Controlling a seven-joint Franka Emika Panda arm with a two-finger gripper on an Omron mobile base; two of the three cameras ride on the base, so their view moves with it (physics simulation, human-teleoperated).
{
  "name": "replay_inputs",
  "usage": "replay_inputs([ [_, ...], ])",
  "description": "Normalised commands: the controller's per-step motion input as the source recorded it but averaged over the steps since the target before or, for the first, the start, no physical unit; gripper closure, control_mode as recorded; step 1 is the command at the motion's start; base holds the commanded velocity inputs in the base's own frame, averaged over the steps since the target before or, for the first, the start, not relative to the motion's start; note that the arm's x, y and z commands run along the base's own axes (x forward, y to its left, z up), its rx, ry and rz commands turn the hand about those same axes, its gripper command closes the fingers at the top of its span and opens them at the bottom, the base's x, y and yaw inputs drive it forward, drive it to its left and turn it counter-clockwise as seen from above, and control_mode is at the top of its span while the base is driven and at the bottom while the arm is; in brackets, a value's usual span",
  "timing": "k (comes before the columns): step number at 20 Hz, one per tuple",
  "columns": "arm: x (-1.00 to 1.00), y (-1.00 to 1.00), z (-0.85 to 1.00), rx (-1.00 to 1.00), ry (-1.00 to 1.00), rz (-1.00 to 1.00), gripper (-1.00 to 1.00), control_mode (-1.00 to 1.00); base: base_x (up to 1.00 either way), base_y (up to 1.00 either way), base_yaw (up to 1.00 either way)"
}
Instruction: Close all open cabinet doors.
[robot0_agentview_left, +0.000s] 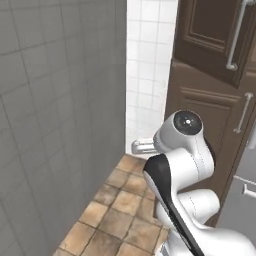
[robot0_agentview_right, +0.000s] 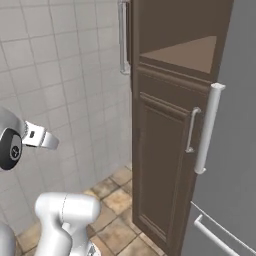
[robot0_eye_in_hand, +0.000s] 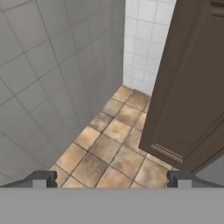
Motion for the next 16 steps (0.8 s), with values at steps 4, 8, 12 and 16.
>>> replay_inputs([
  [4,0.0,0.0,0.0,0.0,0.0,0.0,-1.0,1.0,0.05,0.67,-0.44],
  [8,0.0,0.0,0.0,0.0,0.0,0.0,-1.0,1.0,0.0,0.58,-0.47],
  [12,0.0,0.0,0.0,0.0,0.0,0.0,-1.0,1.0,0.0,0.22,-0.51],
  [16,0.0,0.0,0.0,0.0,0.0,0.0,-1.0,1.0,-0.11,-0.03,-0.51],
])
